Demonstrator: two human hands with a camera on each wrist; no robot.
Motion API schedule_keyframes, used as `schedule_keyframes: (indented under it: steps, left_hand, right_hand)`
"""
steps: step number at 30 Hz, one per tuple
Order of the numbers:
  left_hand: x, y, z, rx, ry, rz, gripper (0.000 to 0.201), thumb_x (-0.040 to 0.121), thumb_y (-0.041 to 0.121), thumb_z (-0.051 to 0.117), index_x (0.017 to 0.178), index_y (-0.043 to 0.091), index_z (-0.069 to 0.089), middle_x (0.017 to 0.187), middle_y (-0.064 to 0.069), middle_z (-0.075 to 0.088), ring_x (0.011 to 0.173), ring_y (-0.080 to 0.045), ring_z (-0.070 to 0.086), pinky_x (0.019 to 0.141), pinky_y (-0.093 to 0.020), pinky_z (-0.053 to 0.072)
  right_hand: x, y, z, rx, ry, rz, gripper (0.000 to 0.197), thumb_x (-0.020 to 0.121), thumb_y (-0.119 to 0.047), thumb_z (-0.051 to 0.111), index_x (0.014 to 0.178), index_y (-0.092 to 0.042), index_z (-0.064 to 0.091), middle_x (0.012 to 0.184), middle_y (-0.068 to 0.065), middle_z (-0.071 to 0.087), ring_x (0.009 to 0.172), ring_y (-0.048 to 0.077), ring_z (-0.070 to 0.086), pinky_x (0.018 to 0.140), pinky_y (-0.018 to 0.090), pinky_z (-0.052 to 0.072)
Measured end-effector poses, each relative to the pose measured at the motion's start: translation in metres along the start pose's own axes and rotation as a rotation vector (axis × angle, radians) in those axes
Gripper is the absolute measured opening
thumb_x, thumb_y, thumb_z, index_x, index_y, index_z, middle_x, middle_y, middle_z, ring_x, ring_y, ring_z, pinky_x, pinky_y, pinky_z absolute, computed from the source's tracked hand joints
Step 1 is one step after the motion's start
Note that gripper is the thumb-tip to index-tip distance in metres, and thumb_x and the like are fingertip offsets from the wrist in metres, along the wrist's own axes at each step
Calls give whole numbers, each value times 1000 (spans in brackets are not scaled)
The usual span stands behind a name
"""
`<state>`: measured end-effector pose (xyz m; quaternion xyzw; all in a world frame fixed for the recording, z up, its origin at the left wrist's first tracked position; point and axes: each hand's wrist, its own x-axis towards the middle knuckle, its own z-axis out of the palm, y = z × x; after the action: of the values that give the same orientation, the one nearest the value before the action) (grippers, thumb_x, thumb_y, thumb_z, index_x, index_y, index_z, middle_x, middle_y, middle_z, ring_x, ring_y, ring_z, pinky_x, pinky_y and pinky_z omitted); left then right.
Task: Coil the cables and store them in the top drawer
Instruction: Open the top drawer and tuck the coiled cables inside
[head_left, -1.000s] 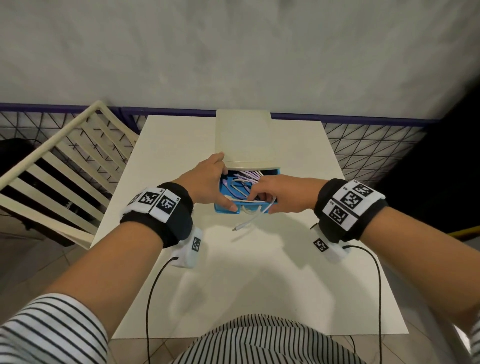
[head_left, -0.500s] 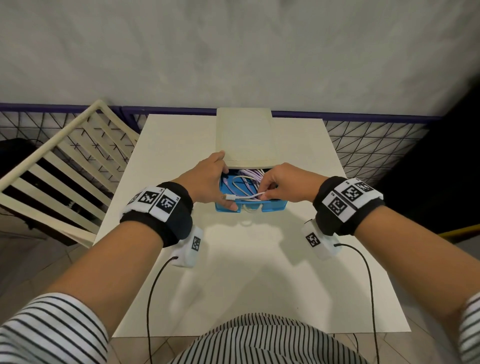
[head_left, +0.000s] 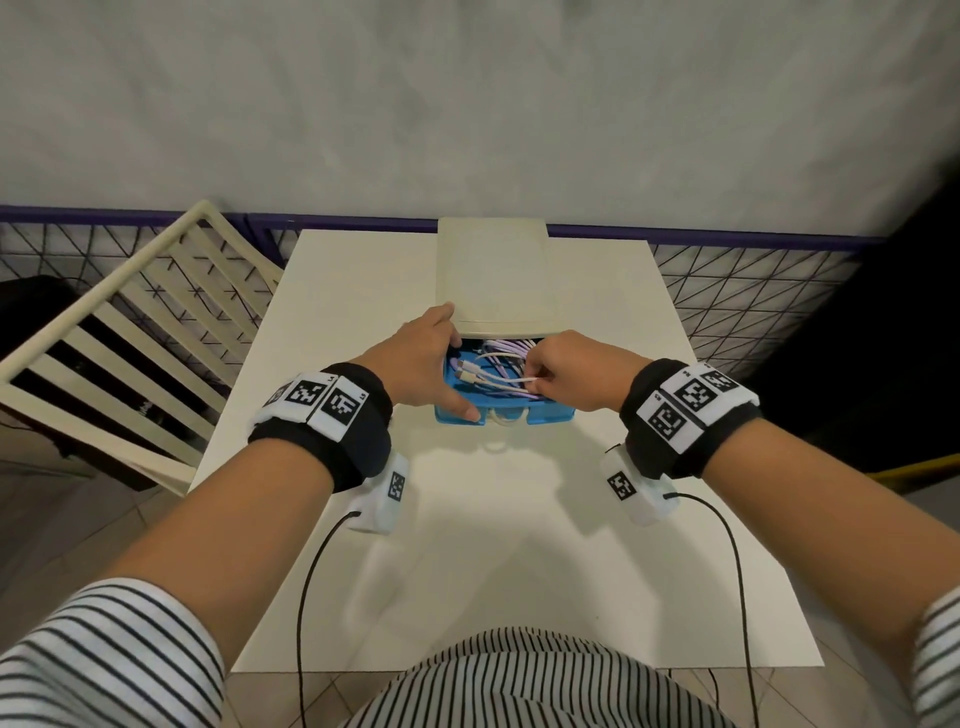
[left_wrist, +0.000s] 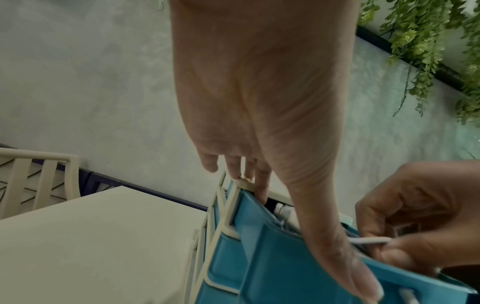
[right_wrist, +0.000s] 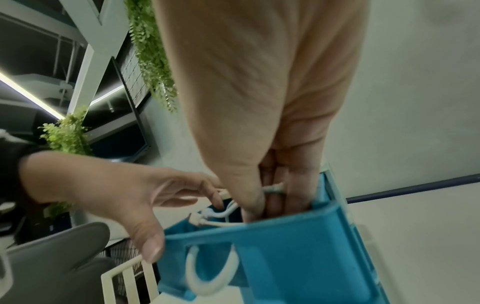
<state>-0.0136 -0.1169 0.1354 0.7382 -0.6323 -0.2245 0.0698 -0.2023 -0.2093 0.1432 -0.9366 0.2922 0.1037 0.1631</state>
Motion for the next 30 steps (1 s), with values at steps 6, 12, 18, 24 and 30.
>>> schedule_keyframes:
  steps: [6, 12, 18, 24, 30]
  left_hand:
    - [-1, 0, 0, 9, 15, 22, 88, 54, 48, 84, 124, 12, 45, 155, -7, 17, 140, -23, 25, 113, -36, 31]
    - [-4, 2, -3, -9, 26, 65, 73, 56, 44, 86, 108, 11, 48, 140, -14, 36, 131, -28, 35, 105, -40, 38]
    - [-3, 2, -3, 25, 4, 59, 68, 58, 47, 83, 107, 12, 50, 144, -13, 32, 133, -28, 33, 107, -40, 38]
    - [0, -1, -1, 31, 19, 70, 63, 59, 46, 83, 98, 12, 47, 137, -10, 36, 124, -29, 38, 99, -43, 41]
    - [2, 3, 3, 74, 151, 67, 47, 69, 39, 78, 94, 15, 46, 114, -6, 47, 98, -26, 44, 82, -46, 48]
  right_hand:
    - [14, -13, 11, -169, 37, 15, 19, 86, -8, 54, 90, -9, 73, 78, 10, 63, 70, 30, 58, 60, 30, 38]
    - [14, -1, 16, -266, 112, -113, 21, 92, -25, 56, 105, -24, 73, 106, 1, 57, 103, 24, 47, 67, 35, 38]
    - [8, 1, 13, -91, -43, -95, 33, 98, -25, 44, 105, -9, 72, 91, 7, 56, 91, 28, 57, 74, 36, 43]
    - [10, 4, 10, 112, 79, 5, 19, 91, -13, 53, 108, -12, 62, 88, 0, 59, 91, 25, 57, 73, 28, 40]
    - [3, 10, 8, 79, 80, -30, 27, 85, -32, 66, 101, -10, 67, 92, 4, 53, 81, 20, 54, 76, 32, 47]
